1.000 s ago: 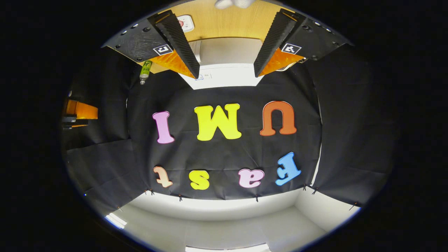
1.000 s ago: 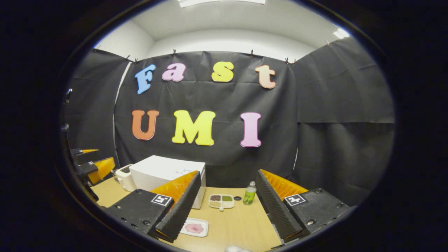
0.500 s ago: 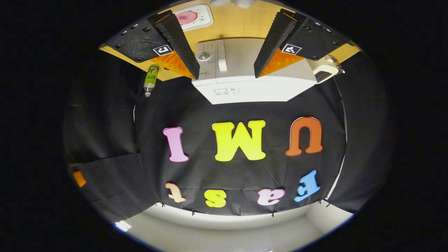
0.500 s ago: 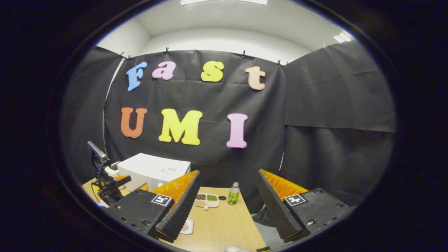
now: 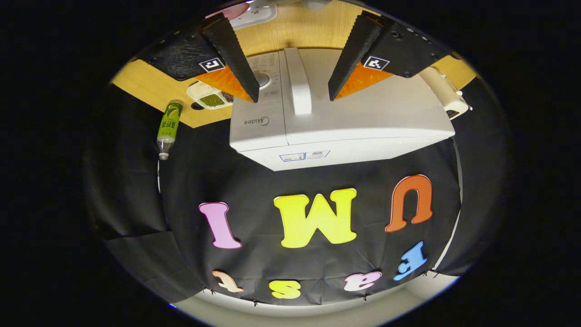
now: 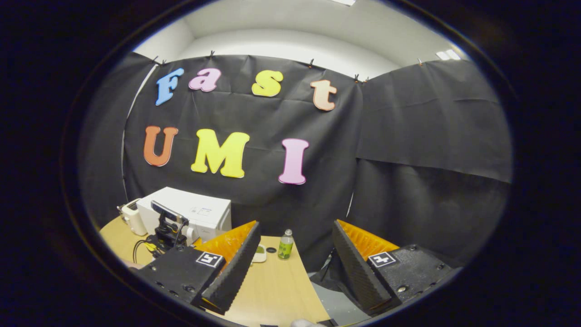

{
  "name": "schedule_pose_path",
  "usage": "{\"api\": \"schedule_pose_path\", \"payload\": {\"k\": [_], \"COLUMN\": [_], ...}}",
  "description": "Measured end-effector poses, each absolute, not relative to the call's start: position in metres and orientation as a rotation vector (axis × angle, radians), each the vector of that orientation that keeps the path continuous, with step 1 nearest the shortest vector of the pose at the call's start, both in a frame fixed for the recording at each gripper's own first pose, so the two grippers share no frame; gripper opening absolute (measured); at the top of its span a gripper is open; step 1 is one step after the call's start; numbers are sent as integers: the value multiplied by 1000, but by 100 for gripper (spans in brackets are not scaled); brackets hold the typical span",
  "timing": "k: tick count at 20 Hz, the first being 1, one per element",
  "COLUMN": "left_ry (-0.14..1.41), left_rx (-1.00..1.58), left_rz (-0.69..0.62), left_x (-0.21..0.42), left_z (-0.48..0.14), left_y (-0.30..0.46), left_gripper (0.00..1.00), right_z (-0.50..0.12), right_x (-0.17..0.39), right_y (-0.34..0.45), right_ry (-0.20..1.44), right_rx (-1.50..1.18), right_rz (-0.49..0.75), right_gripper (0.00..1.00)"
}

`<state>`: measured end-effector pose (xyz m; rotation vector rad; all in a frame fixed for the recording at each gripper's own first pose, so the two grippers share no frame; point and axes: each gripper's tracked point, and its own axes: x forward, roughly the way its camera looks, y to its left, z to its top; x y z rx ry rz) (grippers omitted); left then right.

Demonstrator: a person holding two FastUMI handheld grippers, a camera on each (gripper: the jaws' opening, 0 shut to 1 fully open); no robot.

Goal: Open the microwave oven with the left hand, put the food in, and close the microwave oven.

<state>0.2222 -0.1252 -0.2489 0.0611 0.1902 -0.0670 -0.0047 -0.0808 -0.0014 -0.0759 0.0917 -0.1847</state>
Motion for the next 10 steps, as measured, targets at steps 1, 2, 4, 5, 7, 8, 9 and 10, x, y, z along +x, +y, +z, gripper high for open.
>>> {"api": "schedule_pose_path", "payload": {"k": [1, 2, 4, 5, 7, 8, 9, 10], "left_ry": [210, 224, 218, 208, 211, 212, 215, 217], "left_rx": [47, 34, 38, 36, 18, 18, 13, 17], "left_rz": [-69, -71, -57, -57, -70, -52, -60, -61], "left_x": [227, 230, 235, 238, 241, 240, 241, 241], "left_z": [-258, -263, -265, -265, -270, -270, -271, -273], "left_y": [-125, -126, -124, -123, -125, -121, -122, -122], "left_gripper": [93, 91, 82, 73, 47, 47, 51, 29], "right_z": [-4, -6, -11, -11, -11, -11, -14, -14], "right_x": [-3, -3, -1, 2, 2, 3, 5, 6], "right_y": [-81, -81, -79, -78, -78, -75, -74, -72], "right_ry": [98, 105, 126, 129, 128, 131, 135, 138], "right_rx": [-83, -89, -100, -101, -89, -85, -83, -82], "right_rz": [-186, -190, -183, -181, -182, -178, -175, -171], "right_gripper": [94, 96, 96, 96, 100, 100, 100, 100]}}
